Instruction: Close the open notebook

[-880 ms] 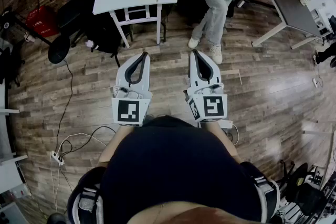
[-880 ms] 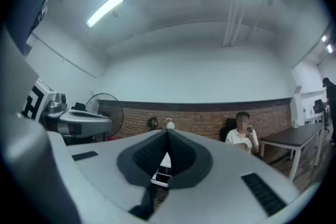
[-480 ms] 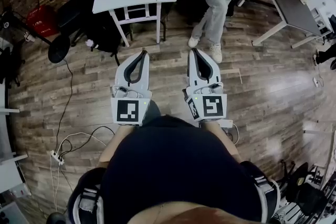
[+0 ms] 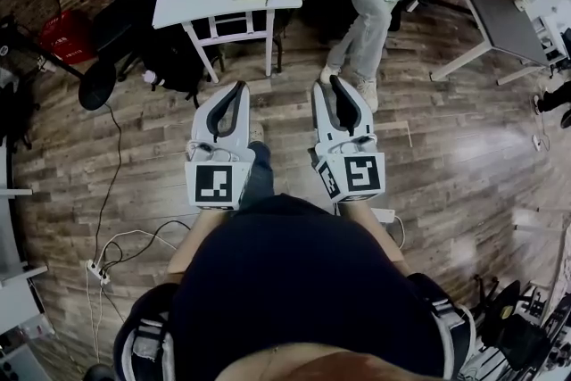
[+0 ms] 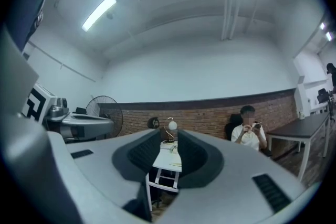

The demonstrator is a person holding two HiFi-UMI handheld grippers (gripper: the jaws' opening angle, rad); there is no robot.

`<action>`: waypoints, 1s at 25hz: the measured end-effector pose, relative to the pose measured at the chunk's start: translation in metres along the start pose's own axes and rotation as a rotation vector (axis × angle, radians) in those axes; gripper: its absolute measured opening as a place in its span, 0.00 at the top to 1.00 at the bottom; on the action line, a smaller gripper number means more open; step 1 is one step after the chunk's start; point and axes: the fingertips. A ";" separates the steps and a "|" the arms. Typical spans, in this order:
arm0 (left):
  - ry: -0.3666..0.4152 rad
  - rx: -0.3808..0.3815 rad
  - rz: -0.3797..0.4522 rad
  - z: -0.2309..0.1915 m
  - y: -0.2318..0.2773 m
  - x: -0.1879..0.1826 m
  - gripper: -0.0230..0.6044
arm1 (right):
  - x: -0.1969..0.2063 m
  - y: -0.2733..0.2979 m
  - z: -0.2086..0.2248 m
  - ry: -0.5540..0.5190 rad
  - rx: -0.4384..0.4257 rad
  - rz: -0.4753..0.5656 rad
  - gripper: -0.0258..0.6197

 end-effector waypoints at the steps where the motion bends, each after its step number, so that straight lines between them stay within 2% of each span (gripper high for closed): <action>1: -0.001 0.003 -0.001 -0.005 0.010 0.002 0.95 | 0.002 0.010 0.004 0.001 0.005 -0.001 0.86; 11: -0.011 0.037 0.005 -0.078 0.125 0.006 0.95 | 0.013 0.137 0.040 0.003 0.027 -0.021 0.85; 25: -0.029 0.090 -0.004 -0.167 0.249 0.023 0.95 | 0.030 0.283 0.075 -0.004 0.062 -0.062 0.85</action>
Point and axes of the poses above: the fingertips, and each gripper's own axes: y forward along the fingers, z to its right, x out of its underside, and after that the axes turned 2 degrees about x, right-handed
